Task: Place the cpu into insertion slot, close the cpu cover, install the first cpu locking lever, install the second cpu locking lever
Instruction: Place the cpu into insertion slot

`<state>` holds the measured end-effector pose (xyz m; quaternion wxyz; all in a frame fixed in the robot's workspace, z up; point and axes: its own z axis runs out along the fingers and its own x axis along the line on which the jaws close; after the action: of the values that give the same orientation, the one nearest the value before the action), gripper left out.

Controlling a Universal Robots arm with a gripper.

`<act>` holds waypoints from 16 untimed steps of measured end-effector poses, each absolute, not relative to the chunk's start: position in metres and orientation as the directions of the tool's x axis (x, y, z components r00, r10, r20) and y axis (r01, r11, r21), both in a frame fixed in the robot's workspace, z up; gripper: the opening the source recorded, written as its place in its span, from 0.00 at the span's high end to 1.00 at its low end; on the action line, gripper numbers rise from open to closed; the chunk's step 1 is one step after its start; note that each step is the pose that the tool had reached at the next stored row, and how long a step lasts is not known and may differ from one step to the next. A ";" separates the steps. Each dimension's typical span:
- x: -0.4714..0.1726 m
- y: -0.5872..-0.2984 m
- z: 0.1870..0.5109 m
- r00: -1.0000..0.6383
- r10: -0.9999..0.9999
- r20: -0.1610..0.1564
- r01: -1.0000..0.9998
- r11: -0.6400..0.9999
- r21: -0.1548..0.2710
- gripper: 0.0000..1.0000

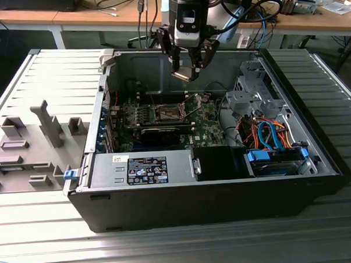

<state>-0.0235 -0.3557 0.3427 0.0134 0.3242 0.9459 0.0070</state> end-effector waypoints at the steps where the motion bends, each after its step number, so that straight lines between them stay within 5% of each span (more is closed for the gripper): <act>1: -0.024 -0.356 0.343 -0.789 0.614 -0.021 0.613 0.789 0.022 0.45; 16: -0.024 -0.356 0.343 -0.784 0.621 -0.021 0.621 0.784 0.022 0.45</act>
<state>-0.0235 -0.3557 0.3427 0.0134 0.3287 0.9443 0.0070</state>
